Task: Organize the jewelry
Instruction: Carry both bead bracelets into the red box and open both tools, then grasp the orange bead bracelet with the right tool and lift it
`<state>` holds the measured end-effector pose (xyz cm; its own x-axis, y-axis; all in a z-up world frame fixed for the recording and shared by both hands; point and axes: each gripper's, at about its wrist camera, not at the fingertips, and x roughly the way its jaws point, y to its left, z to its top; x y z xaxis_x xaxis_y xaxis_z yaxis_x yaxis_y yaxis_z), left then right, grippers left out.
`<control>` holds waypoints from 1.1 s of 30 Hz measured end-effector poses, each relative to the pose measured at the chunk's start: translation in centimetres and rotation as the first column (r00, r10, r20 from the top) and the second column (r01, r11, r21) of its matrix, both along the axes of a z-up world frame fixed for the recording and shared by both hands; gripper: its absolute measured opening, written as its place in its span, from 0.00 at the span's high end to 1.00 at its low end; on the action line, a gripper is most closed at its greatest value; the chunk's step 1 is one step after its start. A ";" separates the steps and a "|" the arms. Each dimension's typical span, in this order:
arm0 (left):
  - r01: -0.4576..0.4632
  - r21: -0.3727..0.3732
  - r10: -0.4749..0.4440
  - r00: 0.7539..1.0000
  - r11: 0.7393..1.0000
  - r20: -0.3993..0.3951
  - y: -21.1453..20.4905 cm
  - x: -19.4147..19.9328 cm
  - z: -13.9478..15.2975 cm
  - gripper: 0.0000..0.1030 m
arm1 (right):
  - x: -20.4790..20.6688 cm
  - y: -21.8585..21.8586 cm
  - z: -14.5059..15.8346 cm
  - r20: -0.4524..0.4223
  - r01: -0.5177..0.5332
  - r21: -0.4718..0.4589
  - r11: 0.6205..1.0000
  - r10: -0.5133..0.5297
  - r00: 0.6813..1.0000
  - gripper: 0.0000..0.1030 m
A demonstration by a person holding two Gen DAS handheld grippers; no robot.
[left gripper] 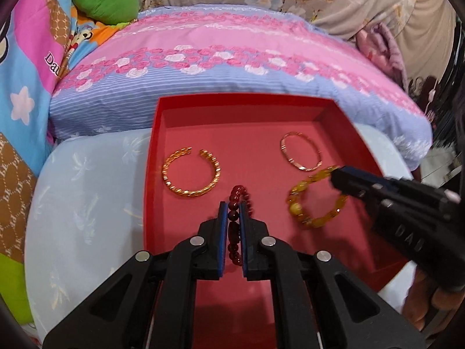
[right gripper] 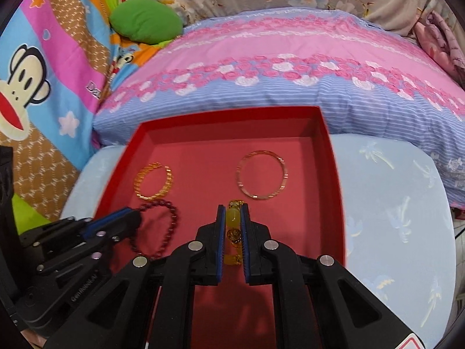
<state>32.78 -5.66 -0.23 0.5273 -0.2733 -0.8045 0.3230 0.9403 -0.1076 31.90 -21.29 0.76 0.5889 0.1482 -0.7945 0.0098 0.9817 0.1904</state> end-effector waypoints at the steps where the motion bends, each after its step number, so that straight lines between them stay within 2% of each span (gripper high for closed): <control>1: -0.004 0.031 0.004 1.000 1.000 0.008 0.0 0.1 -0.3 0.93 | 0.1 -0.3 -0.2 -0.003 0.007 -0.010 1.000 -0.007 1.000 0.91; 10: -0.053 0.116 0.050 0.998 0.992 0.025 0.4 0.8 -1.5 0.91 | 0.5 -1.0 -1.3 -0.002 0.025 -0.106 0.994 -0.025 1.000 0.90; 15: -0.086 0.096 0.083 0.996 0.992 0.038 0.9 0.8 -1.0 0.75 | 0.1 -1.3 -0.7 0.024 0.043 -0.102 0.994 -0.041 0.999 0.80; 20: -0.087 0.092 0.082 0.995 0.992 0.054 1.1 0.3 -0.2 0.75 | -0.7 -1.3 0.4 0.046 0.047 -0.098 0.994 -0.043 0.998 0.79; 27: -0.092 0.075 0.086 0.993 0.993 0.081 1.8 -2.6 1.8 0.75 | -4.5 -1.5 2.6 0.085 0.053 -0.096 0.994 -0.045 0.995 0.79; 33: -0.093 0.046 0.090 0.993 0.995 0.075 2.7 -7.1 2.8 0.75 | -9.7 -2.2 3.1 0.084 0.076 -0.104 0.992 -0.067 0.994 0.79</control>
<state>25.69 -2.94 2.53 0.6057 -0.1821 -0.7746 0.2408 0.9698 -0.0397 22.21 -23.51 3.90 0.6571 0.0201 -0.7535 0.0696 0.9937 0.0873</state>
